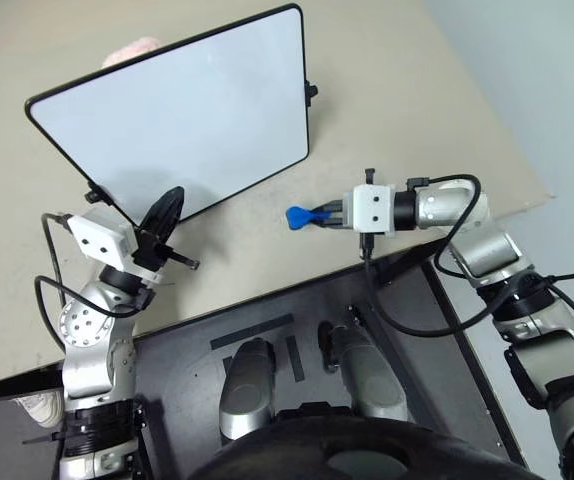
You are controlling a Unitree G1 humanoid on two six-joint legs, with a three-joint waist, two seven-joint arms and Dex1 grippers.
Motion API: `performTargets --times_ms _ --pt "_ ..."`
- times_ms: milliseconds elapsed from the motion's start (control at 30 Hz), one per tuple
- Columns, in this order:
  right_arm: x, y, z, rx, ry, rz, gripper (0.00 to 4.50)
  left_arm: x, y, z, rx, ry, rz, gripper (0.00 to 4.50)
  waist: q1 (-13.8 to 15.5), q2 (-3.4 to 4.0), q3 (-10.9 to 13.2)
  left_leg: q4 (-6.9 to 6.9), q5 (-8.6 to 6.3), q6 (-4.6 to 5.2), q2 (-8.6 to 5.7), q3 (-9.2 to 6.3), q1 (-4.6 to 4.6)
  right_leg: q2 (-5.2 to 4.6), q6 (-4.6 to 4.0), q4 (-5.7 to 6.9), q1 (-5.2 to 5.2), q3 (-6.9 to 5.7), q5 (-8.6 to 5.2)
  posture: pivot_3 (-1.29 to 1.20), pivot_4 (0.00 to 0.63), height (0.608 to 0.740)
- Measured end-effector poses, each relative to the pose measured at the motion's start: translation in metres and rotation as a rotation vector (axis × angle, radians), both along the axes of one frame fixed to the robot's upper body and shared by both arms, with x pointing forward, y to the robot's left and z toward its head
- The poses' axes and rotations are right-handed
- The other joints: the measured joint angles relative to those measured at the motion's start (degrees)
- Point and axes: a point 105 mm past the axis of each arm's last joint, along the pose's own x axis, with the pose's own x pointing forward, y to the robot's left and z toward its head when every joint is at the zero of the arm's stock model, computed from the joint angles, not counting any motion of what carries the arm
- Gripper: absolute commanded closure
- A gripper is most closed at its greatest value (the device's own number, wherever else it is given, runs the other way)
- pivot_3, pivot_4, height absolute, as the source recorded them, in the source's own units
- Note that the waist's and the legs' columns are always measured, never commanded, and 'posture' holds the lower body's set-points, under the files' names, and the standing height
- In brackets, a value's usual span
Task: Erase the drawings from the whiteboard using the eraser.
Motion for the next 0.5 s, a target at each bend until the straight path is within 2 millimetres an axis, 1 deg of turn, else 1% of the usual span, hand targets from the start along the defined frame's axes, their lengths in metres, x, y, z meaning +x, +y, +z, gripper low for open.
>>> performTargets --times_ms 133,167,200,267,400,500 --pt "0.001 0.004 -0.004 -0.009 0.015 -0.011 2.15 0.002 -0.002 0.000 -0.001 0.002 -0.013 4.50 0.02 0.00 0.00 0.00 0.15 0.07 -0.01 0.00 0.14 0.00 0.03 -0.01 0.12 0.02 0.15 0.00 0.150 0.740" --pt "0.002 0.004 -0.005 -0.007 0.015 -0.016 1.89 0.002 -0.002 0.000 -0.001 0.003 -0.014 4.50 0.02 0.01 0.00 0.00 0.15 0.07 -0.01 0.00 0.17 0.00 0.03 -0.01 0.17 0.02 0.16 0.00 0.150 0.740" --pt "0.003 0.005 -0.006 -0.009 0.013 -0.024 1.44 0.002 -0.002 0.001 0.000 0.004 -0.017 4.50 0.03 0.00 0.00 0.01 0.16 0.08 -0.02 0.00 0.19 0.00 0.04 -0.01 0.19 0.03 0.17 0.00 0.150 0.740" --pt "0.004 0.005 -0.006 -0.005 0.008 -0.034 0.90 0.002 -0.002 0.001 0.002 0.004 -0.018 4.50 0.04 0.01 0.00 0.01 0.17 0.08 -0.03 0.00 0.18 0.00 0.06 -0.01 0.19 0.05 0.18 0.00 0.150 0.740" --pt "0.012 -0.001 0.004 0.032 -0.017 -0.083 0.90 0.002 0.001 0.003 0.015 0.008 -0.027 4.50 0.12 0.01 0.00 -0.01 0.17 0.08 -0.04 0.00 0.18 0.00 0.07 -0.04 0.19 0.04 0.17 0.00 0.150 0.740" --pt "0.020 -0.011 0.019 0.123 0.002 -0.162 0.90 0.005 0.001 0.010 0.040 -0.003 -0.055 4.50 0.50 0.02 0.01 -0.01 0.17 0.08 -0.06 0.00 0.16 0.00 0.09 -0.06 0.19 0.05 0.15 0.00 0.150 0.740"
